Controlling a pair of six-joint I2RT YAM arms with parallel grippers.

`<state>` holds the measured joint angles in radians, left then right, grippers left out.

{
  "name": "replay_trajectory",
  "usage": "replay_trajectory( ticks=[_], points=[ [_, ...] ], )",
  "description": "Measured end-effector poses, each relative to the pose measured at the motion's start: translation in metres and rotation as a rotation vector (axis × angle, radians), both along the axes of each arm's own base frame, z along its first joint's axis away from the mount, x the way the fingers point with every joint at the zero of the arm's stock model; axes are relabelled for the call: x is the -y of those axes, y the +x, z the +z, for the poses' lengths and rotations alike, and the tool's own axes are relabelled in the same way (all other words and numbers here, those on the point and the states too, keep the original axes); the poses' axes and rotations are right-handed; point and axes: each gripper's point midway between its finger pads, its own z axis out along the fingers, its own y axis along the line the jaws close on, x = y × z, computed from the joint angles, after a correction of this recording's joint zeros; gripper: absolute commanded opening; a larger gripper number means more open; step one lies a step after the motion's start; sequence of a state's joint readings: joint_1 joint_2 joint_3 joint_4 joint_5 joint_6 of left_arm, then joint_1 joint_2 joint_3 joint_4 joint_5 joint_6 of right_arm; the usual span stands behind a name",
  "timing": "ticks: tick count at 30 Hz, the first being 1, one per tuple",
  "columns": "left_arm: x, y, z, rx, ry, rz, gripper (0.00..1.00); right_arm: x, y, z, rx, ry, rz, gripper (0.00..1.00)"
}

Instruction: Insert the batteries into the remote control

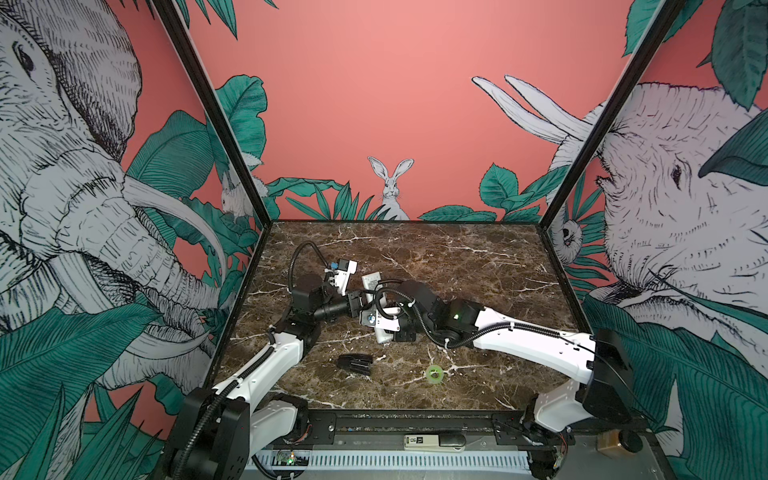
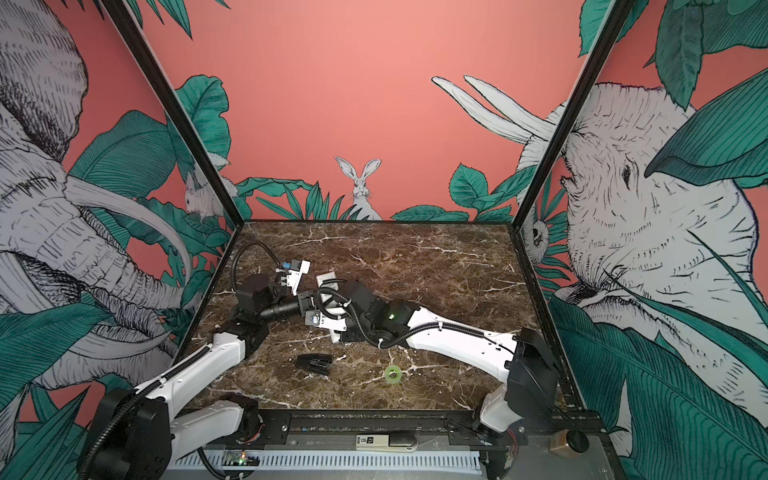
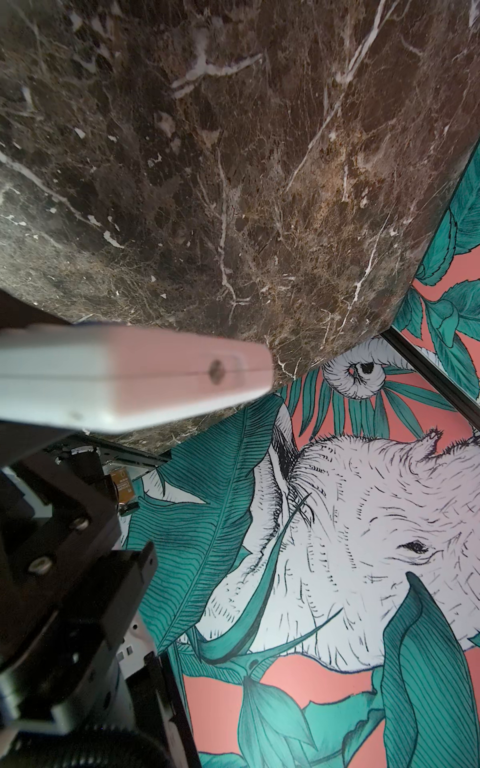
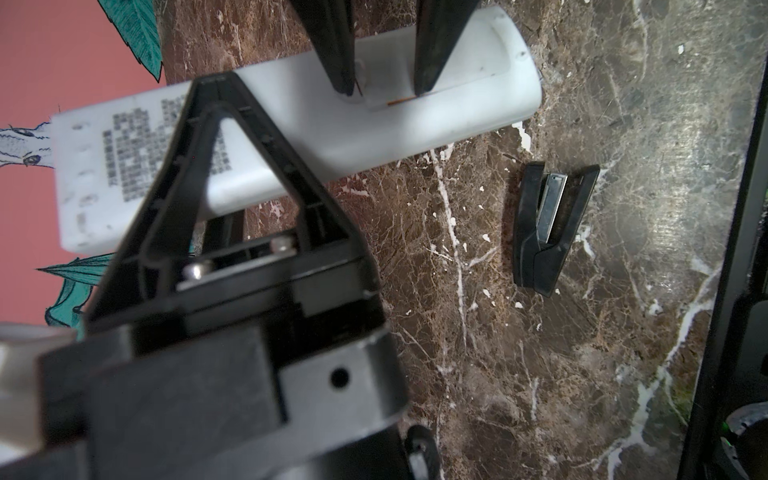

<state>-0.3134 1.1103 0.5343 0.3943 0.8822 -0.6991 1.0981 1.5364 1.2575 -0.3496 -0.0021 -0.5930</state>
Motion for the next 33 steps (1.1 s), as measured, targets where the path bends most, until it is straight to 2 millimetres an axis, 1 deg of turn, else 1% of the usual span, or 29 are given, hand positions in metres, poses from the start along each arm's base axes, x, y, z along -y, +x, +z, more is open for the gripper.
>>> replay_trajectory(
  ticks=[13,17,25,33],
  points=[
    [-0.001,0.001,-0.001,-0.001,0.004,0.007,0.00,-0.001,0.006,-0.002,0.034,-0.013,-0.015,0.15],
    [-0.001,0.002,-0.002,-0.004,0.008,0.015,0.00,-0.002,0.008,-0.003,0.044,-0.017,-0.024,0.15],
    [-0.003,0.005,-0.003,0.001,0.015,0.032,0.00,-0.001,0.016,-0.003,0.076,-0.026,-0.057,0.19],
    [-0.003,0.006,-0.003,0.003,0.015,0.034,0.00,-0.001,0.019,-0.001,0.093,-0.020,-0.088,0.22]
  ],
)
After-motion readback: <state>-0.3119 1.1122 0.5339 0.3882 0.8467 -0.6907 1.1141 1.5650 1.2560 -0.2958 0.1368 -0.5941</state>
